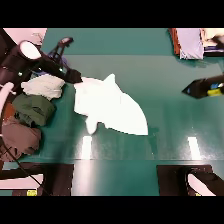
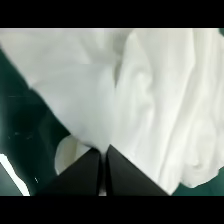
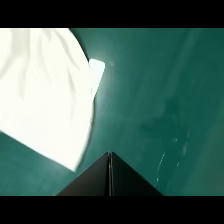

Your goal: Fold the shirts.

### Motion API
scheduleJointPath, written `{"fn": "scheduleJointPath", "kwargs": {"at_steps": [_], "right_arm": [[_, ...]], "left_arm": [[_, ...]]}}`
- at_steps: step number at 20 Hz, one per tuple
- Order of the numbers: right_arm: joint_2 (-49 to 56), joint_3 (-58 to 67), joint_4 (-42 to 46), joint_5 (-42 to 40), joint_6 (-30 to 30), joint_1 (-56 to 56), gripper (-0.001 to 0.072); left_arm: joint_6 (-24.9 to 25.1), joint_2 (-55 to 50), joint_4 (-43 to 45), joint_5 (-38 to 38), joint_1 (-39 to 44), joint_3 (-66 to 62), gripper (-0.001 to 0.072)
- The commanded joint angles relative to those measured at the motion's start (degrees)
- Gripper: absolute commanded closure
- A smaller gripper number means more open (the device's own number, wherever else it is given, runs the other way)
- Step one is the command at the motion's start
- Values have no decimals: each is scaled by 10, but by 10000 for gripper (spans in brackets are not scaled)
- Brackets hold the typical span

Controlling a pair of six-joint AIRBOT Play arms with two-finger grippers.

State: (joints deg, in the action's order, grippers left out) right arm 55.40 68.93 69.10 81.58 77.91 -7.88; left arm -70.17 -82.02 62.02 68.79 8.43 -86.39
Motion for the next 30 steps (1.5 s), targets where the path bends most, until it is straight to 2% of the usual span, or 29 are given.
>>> {"fn": "scheduleJointPath", "kwargs": {"at_steps": [1, 2, 3, 4, 5, 6, 7, 8, 10, 18, 20, 21, 22, 25, 30], "right_arm": [[-2, -120, 9, -50, 1, 0, 697], [12, -149, -7, -66, 1, 0, 661], [34, -172, -37, -75, 1, 0, 371], [57, -193, -74, -87, 1, 0, 129], [85, -213, -123, -103, 0, 0, 122], [113, -228, -168, -117, -6, -2, 145], [139, -240, -218, -137, -33, -7, 248], [162, -248, -259, -156, -56, -17, 285], [204, -246, -299, -187, -71, -50, 285], [323, -163, -300, -202, -70, -176, 289], [336, -151, -299, -205, -70, -188, 480], [336, -149, -299, -213, -70, -189, 544], [331, -149, -298, -222, -71, -188, 681], [275, -149, -258, -239, -66, -154, 699], [101, -77, -144, -218, -6, 1, 699]], "left_arm": [[-1, 38, 17, 1, 0, -28, 684], [-1, 38, 17, 8, 0, -28, 684], [-2, 37, 17, 12, 0, -28, 684], [-7, 37, 16, 13, 0, -27, 684], [-14, 37, 16, 12, 0, -26, 684], [-19, 37, 17, 12, 0, -26, 684], [-19, 37, 16, 12, 0, -26, 684], [-19, 37, 16, 12, 0, -26, 684], [-19, 37, 17, 13, 0, -26, 684], [-19, 37, 17, 13, 0, -26, 684], [-20, 37, 17, 13, 0, -26, 684], [-24, 37, 17, 12, 0, -26, 684], [-32, 38, 17, 11, 0, -27, 684], [-36, 61, 28, -15, 0, -34, 684], [-46, 121, 93, -34, 0, -152, 684]]}}
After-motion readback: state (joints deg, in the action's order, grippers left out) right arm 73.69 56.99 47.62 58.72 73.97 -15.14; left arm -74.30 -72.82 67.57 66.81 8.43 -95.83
